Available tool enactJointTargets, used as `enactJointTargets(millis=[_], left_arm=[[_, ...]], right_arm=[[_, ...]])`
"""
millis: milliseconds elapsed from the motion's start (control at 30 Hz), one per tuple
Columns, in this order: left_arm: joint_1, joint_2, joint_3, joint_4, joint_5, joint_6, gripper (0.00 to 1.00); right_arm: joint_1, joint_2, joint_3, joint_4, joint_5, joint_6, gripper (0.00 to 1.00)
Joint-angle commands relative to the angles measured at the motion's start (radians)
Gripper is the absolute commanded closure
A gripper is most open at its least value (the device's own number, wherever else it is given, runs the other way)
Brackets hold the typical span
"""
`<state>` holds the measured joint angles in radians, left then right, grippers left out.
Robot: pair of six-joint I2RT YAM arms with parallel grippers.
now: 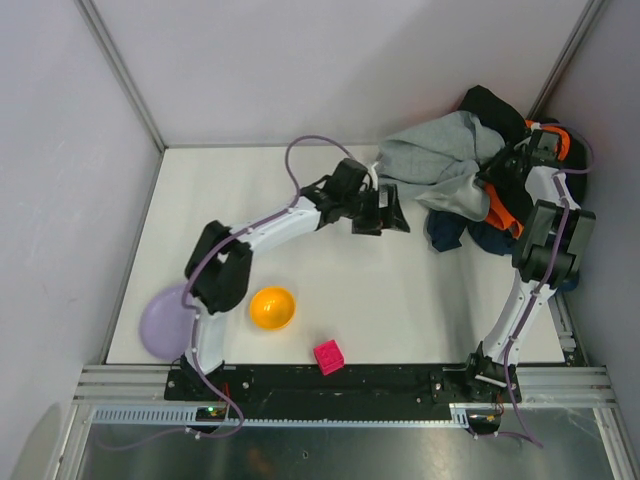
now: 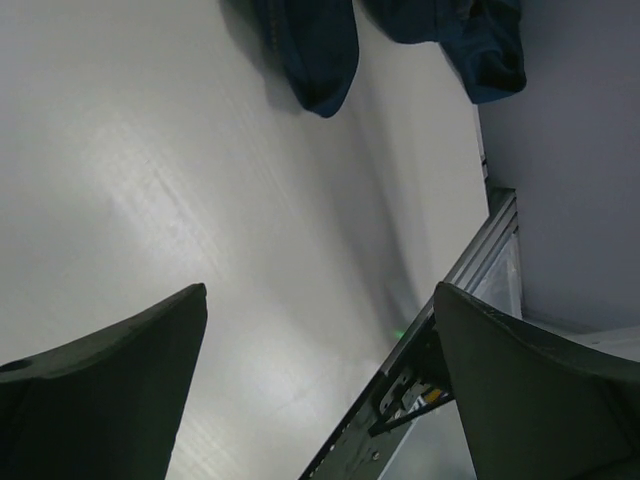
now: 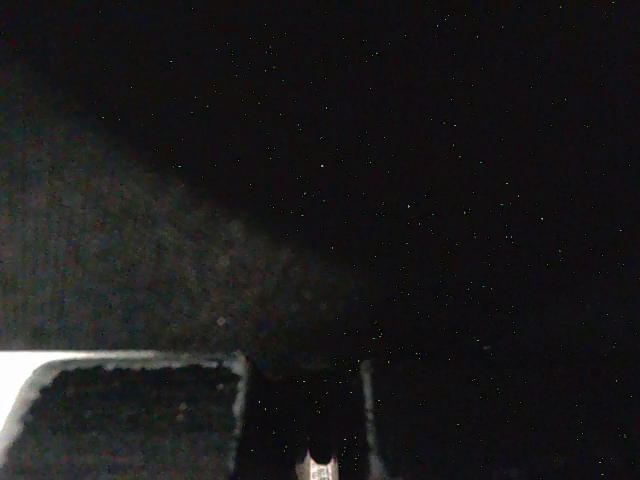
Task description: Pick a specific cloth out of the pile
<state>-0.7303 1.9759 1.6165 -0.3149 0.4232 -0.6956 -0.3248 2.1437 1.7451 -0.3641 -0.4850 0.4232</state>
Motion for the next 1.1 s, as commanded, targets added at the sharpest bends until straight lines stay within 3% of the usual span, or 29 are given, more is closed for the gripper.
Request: enactJointTargets(millis=[0, 433, 733, 867, 1067], left_arm=[[-0.022, 0.141, 0.171, 0.024, 0.101, -0.073, 0.0], [-0.07, 0.636, 0.691, 0.039, 0.184, -0.305, 0.0], [-0.09, 0.772, 0.791, 0.149, 0.165, -0.436, 0.07], [-0.094, 0.808, 0.805, 0.271, 0.152, -0.494, 0.19], [-0.095, 0.834, 0.812, 0.407, 0.148, -0.537, 0.54]], right_arm=[[-0.046, 0.064, -0.097, -0.172, 0.081, -0.011, 0.99], [-0.067, 0.04, -0.107, -0.155, 0.025, 0.007, 0.98], [-0.068, 0.035, -0.118, -0.147, 0.002, 0.012, 0.98], [-0.068, 0.026, -0.133, -0.142, -0.002, 0.014, 0.98], [-0.063, 0.021, -0.152, -0.131, -0.009, 0.017, 0.98]])
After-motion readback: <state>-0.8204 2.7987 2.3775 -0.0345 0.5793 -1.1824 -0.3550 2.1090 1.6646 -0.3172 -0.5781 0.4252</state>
